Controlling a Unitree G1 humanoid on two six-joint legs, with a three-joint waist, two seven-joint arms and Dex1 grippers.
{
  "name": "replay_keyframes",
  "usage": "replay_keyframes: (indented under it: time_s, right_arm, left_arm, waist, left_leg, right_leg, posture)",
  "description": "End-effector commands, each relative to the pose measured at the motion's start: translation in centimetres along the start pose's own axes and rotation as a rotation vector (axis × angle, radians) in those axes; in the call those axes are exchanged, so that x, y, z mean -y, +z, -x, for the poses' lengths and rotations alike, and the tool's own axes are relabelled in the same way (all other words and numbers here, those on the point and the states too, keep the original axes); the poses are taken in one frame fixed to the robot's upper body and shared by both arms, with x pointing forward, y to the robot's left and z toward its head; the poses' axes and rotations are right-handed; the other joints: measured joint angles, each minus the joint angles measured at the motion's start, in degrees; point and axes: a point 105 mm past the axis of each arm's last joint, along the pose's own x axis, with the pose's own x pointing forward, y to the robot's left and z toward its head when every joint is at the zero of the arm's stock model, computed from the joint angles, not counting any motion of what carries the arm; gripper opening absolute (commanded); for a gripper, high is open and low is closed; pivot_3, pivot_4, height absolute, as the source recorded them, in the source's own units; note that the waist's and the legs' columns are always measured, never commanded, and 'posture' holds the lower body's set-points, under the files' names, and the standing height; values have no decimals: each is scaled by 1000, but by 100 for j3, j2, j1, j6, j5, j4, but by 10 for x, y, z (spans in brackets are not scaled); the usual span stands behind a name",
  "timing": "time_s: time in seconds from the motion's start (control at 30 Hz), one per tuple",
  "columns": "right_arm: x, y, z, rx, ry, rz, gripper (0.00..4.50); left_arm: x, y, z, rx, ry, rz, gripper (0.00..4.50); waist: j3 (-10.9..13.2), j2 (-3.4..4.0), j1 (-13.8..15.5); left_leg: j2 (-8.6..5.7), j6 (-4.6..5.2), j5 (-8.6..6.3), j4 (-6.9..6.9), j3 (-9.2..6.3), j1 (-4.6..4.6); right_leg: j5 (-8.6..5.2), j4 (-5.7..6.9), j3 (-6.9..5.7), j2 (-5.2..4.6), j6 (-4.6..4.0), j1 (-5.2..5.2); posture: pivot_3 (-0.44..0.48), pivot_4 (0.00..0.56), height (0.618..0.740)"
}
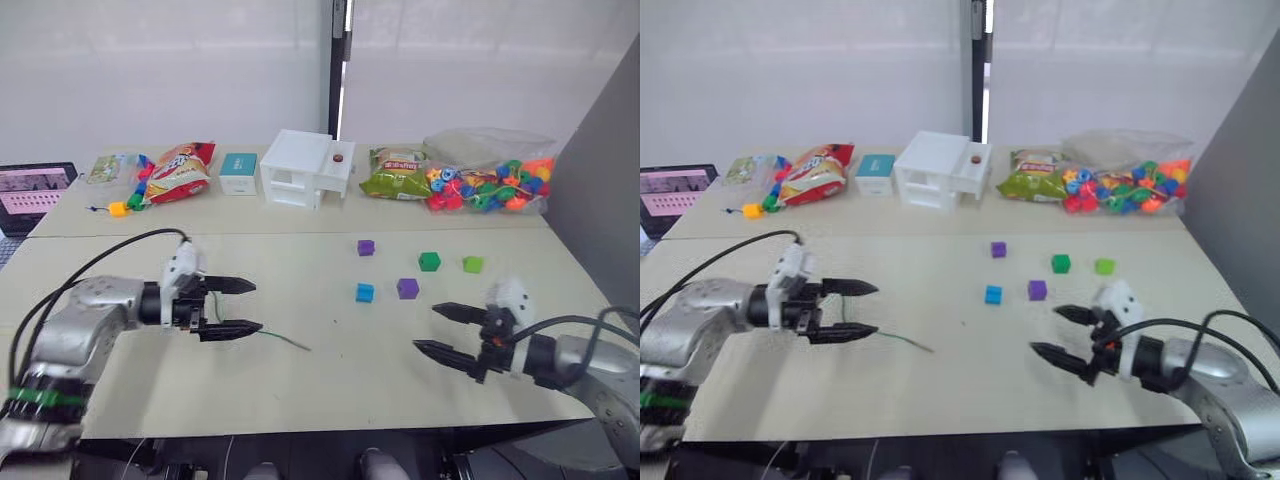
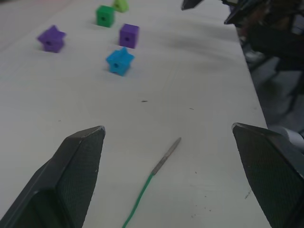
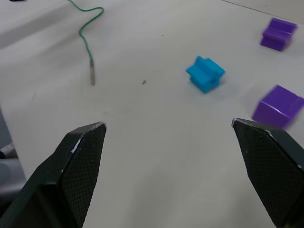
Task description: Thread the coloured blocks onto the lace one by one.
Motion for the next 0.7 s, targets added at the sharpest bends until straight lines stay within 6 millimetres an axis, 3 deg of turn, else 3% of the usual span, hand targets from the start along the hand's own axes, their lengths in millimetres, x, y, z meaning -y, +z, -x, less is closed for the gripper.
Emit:
replay_keyframes:
  time_s: [0.03, 0.27, 0.63, 0.7]
  right_arm:
    - [-15, 13, -6, 14, 47, 48, 4471]
    - [-29, 21, -19, 33, 50, 78, 4471]
    - [-31, 24, -11, 43, -26, 70, 4471]
    - [-31, 24, -9, 42, -33, 69, 4500]
  left_arm:
    - [-7, -11, -6, -90, -103, -58, 4500]
    - [-20, -30, -31, -221, -226, -196, 4500]
    - [-17, -61, -53, -278, -307, -278, 4500]
    - [-15, -67, -52, -302, -318, -262, 3938]
  waist:
    - [0, 0, -25]
    - [3, -5, -4]
    - [3, -6, 17]
    - [2, -7, 36]
  left_leg:
    - [0, 2, -1, 12, -3, -7]
    - [-2, 7, -4, 28, -6, -16]
    - [-6, 8, -3, 36, -12, -15]
    - [-6, 8, -3, 37, -15, -14]
  right_leg:
    - [0, 1, 0, 2, 0, -3]
    - [1, 0, 1, -2, 4, -2]
    - [2, 2, 0, -2, 6, 5]
    - [2, 2, -2, -2, 7, 10]
  posture:
    - [0, 150, 740]
    - [0, 150, 740]
    - [0, 150, 740]
    - [0, 150, 740]
